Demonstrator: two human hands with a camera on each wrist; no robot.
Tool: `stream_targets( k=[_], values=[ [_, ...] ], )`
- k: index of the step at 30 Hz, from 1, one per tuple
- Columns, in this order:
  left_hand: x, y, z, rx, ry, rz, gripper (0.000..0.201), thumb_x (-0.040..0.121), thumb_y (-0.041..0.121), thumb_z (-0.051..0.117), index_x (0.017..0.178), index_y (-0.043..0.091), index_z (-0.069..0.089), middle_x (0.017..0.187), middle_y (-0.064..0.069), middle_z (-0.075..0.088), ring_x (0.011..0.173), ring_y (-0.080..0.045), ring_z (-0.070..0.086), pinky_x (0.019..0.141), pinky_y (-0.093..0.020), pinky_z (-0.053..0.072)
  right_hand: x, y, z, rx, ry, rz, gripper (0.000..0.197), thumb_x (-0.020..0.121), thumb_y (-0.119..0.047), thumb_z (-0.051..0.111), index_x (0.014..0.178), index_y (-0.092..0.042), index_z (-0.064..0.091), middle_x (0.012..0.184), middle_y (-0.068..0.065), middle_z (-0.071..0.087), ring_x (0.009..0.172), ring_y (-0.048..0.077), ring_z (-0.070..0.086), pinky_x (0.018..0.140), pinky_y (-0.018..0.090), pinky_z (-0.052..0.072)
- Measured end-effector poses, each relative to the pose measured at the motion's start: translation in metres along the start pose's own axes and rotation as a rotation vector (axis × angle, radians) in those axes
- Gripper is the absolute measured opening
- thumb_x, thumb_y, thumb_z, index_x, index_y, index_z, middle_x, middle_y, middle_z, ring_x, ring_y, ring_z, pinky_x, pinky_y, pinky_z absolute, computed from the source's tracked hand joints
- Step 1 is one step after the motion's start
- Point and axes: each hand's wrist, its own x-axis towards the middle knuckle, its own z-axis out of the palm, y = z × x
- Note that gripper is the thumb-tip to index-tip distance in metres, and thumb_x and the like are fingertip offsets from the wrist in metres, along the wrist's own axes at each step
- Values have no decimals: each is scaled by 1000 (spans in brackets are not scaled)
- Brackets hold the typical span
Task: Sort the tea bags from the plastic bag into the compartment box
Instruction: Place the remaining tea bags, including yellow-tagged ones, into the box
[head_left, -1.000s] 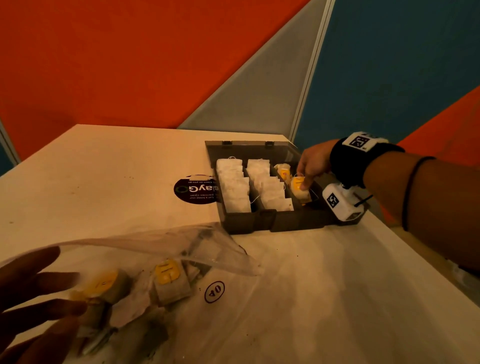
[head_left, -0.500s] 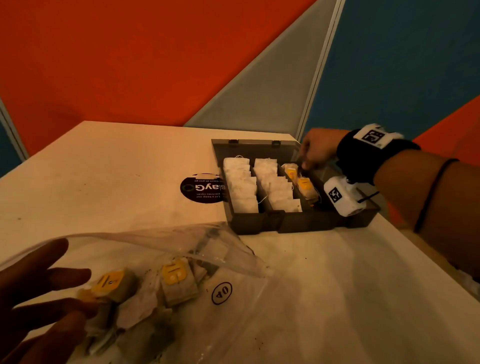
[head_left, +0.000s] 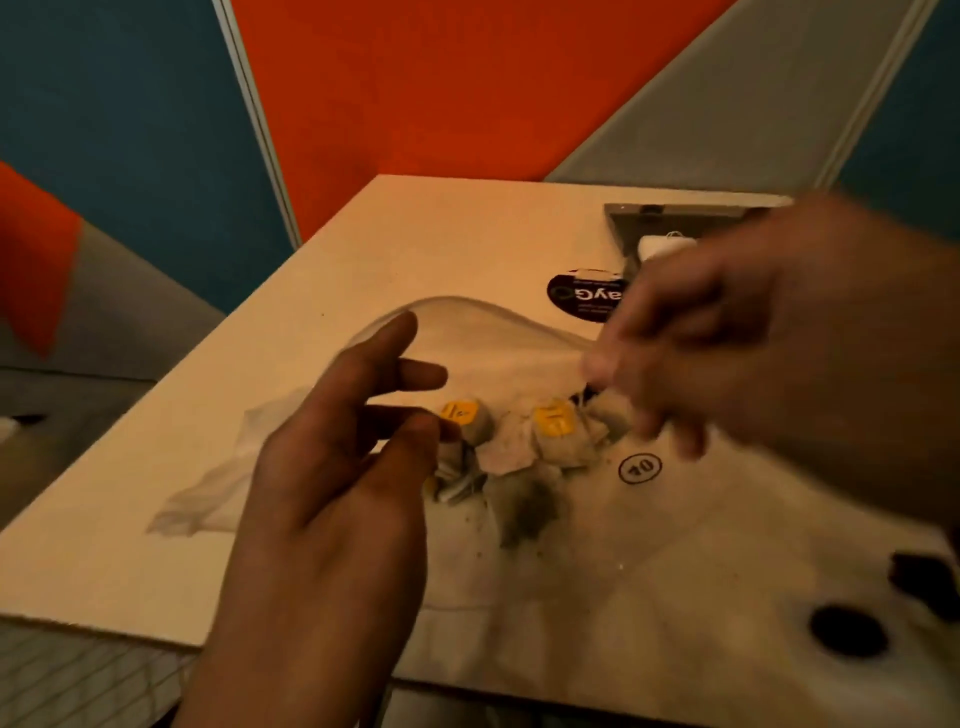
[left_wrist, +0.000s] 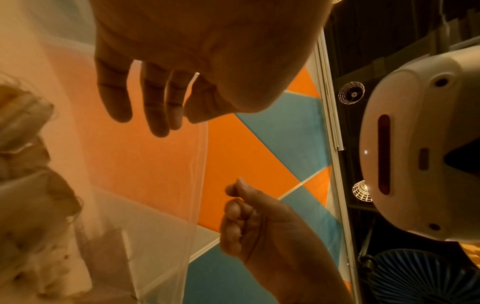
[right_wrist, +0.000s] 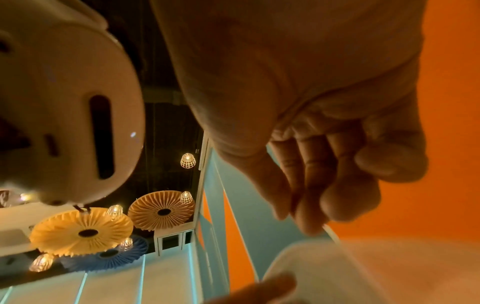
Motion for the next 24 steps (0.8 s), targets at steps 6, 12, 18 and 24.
stream_targets(
  k=[6, 12, 18, 24],
  values=[
    [-7, -11, -2, 32, -20, -20, 56, 92, -6, 52, 115, 45, 61, 101, 13, 68, 88, -9, 66, 70, -22, 50, 7, 25, 65, -134, -100, 206, 27, 90, -34, 64, 109, -48, 53, 90, -19, 62, 77, 0, 59, 60, 17, 45],
    [-3, -20, 1, 313, -116, -3, 38, 89, 5, 60, 114, 33, 64, 105, 20, 61, 91, 6, 57, 67, -6, 48, 14, 50, 79, -214, -40, 378, 49, 90, -23, 64, 135, -29, 46, 131, -1, 53, 116, 17, 53, 92, 27, 45],
    [18, -33, 9, 689, -264, -30, 33, 76, 33, 66, 109, 28, 65, 108, 14, 62, 84, 3, 57, 64, -3, 39, 18, 55, 85, -121, 9, 358, 28, 84, -21, 71, 108, -29, 59, 104, -8, 59, 92, 12, 56, 75, 24, 43],
    [34, -39, 14, 877, -305, -64, 11, 85, 21, 65, 96, 22, 69, 106, 5, 68, 97, -13, 62, 82, -22, 43, 16, 57, 84, 285, 38, 383, 20, 83, -4, 71, 100, -6, 62, 80, 8, 63, 65, 16, 56, 68, 37, 52]
  ],
)
